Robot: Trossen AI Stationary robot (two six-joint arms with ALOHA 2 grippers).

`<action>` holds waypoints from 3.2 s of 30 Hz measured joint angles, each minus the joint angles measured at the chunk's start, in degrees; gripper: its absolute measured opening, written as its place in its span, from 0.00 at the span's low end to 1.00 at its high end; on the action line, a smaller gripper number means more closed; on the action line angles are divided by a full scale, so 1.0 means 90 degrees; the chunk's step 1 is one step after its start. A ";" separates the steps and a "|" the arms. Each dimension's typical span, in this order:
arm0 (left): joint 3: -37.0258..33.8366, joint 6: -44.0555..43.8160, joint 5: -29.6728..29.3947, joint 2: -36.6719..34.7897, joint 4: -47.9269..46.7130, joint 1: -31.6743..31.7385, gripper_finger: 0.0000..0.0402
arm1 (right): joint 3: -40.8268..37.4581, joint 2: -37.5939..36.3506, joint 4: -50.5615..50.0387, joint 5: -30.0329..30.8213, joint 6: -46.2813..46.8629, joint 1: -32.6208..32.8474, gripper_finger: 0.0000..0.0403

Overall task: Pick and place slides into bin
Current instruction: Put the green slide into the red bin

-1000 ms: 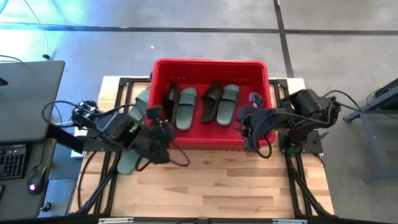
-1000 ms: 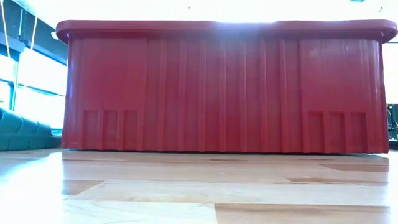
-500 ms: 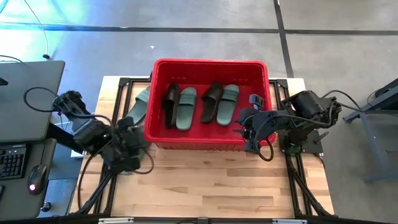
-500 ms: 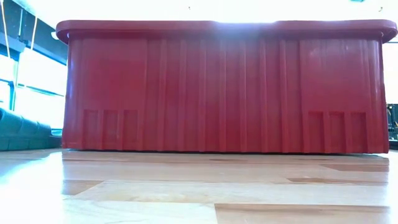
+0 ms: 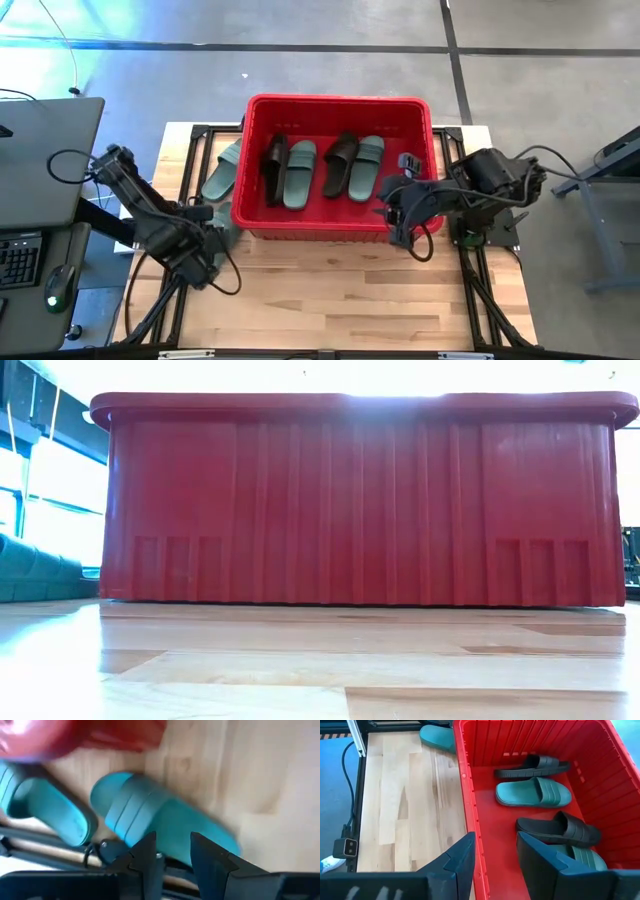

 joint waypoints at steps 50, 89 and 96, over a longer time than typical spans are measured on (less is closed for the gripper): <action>-0.1078 0.1521 -0.0011 0.1266 0.0301 0.0010 0.26 | 0.0000 0.0583 0.0047 0.0007 0.1119 0.0580 0.33; -0.2510 -0.0025 -0.0302 0.2431 0.0914 0.0012 0.03 | 0.0000 0.0581 0.0045 0.0285 0.1506 0.0714 0.33; -0.1792 0.0295 0.0385 0.2431 0.0867 -0.0004 0.02 | 0.0000 0.0581 0.0045 0.0335 0.1645 0.0714 0.33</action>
